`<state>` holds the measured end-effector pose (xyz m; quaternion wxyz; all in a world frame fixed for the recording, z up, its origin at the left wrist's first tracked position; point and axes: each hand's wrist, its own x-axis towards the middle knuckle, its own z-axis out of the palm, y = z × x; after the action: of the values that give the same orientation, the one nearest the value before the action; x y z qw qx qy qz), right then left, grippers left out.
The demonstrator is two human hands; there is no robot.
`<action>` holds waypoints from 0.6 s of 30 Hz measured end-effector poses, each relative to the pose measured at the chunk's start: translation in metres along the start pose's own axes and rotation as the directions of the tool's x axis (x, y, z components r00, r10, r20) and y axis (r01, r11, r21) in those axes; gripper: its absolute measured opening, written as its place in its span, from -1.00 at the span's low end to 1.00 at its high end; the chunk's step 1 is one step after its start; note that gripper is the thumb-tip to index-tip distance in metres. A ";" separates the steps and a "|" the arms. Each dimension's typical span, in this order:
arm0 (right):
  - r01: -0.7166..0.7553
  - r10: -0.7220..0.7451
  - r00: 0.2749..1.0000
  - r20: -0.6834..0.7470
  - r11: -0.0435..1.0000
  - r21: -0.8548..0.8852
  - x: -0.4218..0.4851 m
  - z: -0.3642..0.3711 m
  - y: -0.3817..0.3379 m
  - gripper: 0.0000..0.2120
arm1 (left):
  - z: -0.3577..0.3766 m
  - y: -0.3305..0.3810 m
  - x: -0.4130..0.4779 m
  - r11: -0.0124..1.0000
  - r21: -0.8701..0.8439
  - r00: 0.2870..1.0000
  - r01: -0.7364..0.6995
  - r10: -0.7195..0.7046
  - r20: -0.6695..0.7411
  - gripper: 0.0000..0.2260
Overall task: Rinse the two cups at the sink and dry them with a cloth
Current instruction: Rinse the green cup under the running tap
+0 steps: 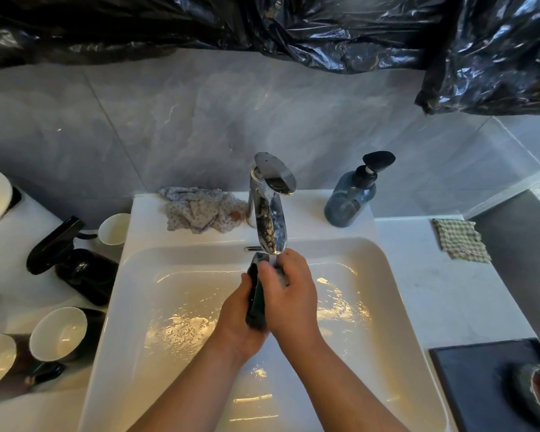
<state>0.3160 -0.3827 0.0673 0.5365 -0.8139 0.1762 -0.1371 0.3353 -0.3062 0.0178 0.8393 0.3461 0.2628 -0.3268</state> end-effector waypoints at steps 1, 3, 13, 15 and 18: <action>-0.009 0.008 1.000 -0.009 1.000 -0.018 0.001 0.000 -0.002 -0.85 | 0.001 0.001 0.000 1.000 -0.004 1.000 -0.003 0.003 -0.007 -0.58; -0.062 0.062 0.997 -0.039 0.998 -0.019 0.003 0.001 -0.004 -0.74 | 0.001 0.003 0.003 1.000 -0.006 1.000 -0.004 0.003 -0.023 -0.57; -0.508 0.501 0.859 0.105 0.810 0.295 0.010 -0.019 0.016 -0.71 | -0.008 0.015 -0.006 0.948 0.291 0.981 -0.128 0.164 -0.102 -0.64; -0.496 0.465 0.865 0.187 0.848 0.186 0.011 -0.025 0.015 -0.69 | -0.010 0.019 -0.010 0.915 0.366 0.976 -0.169 0.207 -0.067 -0.67; -0.315 0.313 0.934 0.174 0.949 -0.016 0.018 -0.037 0.007 -0.70 | -0.014 0.022 -0.011 0.849 0.483 0.961 -0.214 0.271 -0.050 -0.70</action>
<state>0.3162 -0.4235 0.0761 0.5696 -0.7809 0.2554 0.0210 0.3411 -0.2797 0.0253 0.7470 0.5892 0.1773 -0.2518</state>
